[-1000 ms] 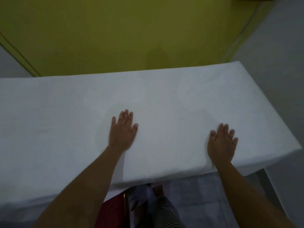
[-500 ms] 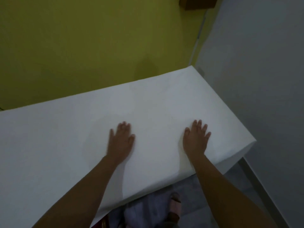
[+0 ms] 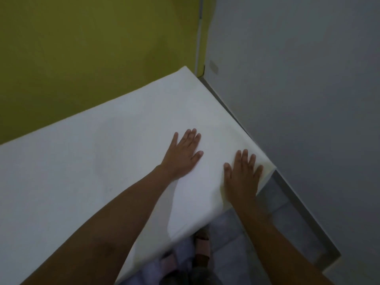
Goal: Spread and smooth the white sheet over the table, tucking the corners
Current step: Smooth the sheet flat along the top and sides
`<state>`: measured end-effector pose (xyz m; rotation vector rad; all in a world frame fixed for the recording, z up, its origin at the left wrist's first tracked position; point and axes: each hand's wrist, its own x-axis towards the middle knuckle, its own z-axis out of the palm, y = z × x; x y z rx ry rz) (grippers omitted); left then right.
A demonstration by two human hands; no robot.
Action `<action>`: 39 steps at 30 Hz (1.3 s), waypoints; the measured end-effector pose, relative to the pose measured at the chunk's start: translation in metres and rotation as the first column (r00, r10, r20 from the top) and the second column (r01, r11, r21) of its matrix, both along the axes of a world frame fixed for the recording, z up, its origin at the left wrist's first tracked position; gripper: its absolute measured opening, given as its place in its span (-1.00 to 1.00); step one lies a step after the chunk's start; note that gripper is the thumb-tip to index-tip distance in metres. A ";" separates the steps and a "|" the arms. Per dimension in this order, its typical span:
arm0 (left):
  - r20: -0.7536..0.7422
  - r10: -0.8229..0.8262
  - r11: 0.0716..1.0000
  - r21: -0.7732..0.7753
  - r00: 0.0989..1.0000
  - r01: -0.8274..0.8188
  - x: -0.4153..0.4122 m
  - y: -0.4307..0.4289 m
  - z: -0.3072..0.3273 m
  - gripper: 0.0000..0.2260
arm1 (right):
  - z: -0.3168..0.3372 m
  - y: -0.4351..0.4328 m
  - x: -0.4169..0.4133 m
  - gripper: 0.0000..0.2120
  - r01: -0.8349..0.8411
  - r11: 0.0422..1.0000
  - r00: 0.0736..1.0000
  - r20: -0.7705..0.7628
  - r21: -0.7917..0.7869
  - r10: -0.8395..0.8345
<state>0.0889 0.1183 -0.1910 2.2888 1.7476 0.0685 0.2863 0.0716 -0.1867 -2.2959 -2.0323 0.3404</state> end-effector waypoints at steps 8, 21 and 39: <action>-0.043 -0.170 0.984 0.047 0.985 0.171 -0.028 0.066 0.000 -0.51 | 0.002 0.052 -0.050 -0.45 -0.112 0.994 0.994 -0.002 0.018 0.112; 0.004 0.412 0.904 0.123 0.911 -0.409 -0.177 0.175 -0.001 -0.49 | -0.008 0.056 -0.053 -0.42 -0.078 0.993 0.997 0.012 0.085 0.077; -0.073 0.643 0.765 0.003 0.763 -0.644 -0.069 -0.120 0.005 -0.49 | -0.002 0.010 -0.098 -0.48 -0.605 0.796 0.796 0.003 0.026 0.606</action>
